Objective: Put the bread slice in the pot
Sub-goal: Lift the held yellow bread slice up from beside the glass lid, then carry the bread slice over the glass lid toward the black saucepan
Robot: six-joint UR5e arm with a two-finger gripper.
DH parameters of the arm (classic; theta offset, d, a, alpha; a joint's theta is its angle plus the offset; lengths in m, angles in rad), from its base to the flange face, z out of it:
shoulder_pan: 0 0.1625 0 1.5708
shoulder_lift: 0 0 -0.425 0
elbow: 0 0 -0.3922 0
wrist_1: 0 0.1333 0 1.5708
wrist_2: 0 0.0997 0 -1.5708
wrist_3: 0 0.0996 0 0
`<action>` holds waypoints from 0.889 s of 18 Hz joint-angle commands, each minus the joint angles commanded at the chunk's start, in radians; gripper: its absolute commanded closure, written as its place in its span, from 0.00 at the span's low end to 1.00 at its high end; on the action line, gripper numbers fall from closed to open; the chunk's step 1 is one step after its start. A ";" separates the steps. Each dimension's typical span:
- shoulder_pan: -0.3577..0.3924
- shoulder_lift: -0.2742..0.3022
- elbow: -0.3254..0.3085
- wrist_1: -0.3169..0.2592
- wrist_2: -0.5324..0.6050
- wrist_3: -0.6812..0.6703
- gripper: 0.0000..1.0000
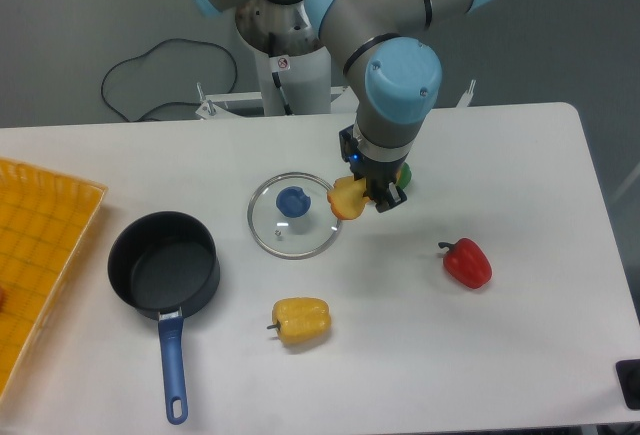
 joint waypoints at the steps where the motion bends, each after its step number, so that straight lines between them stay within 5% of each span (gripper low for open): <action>1: -0.002 0.002 -0.012 0.005 0.000 0.000 0.81; 10: -0.029 0.003 -0.008 0.025 -0.032 -0.124 0.81; 16: -0.165 -0.014 0.015 0.052 -0.031 -0.418 0.81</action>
